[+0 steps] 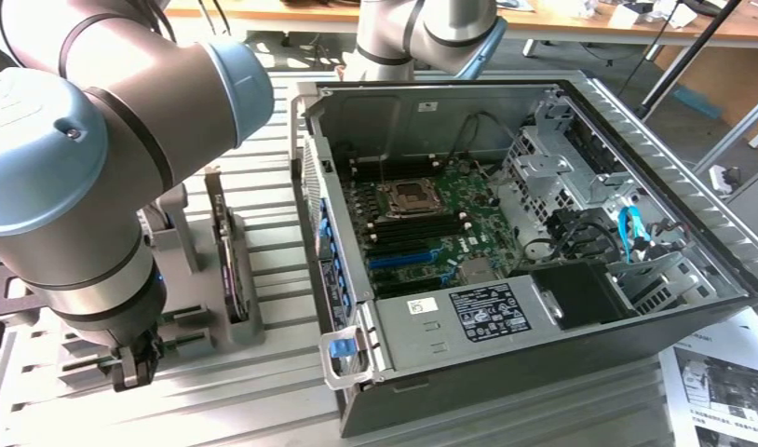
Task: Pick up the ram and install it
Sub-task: 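Pick up the ram and move it above insertion slot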
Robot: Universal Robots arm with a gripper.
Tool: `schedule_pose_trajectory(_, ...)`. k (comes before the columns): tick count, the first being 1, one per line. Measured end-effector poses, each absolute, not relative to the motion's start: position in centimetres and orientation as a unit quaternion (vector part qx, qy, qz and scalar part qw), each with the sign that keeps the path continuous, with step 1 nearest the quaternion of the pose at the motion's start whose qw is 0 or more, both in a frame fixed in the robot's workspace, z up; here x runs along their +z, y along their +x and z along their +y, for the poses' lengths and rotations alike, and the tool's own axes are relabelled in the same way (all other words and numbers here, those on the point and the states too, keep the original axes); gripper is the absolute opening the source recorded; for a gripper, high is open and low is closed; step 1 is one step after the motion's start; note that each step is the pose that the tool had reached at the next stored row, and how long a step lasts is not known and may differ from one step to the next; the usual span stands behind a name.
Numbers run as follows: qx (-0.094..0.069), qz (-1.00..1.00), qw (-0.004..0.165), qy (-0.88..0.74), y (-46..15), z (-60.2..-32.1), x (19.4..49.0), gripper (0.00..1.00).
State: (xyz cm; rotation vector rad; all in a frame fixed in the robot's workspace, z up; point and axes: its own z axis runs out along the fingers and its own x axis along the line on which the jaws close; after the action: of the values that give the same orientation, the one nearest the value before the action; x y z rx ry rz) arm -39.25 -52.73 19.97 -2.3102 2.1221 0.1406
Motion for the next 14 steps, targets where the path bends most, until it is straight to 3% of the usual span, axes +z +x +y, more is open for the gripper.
schedule_pose_trajectory(14,0.045,0.676,0.001,-0.735,-39.25,-52.73,20.87,0.14)
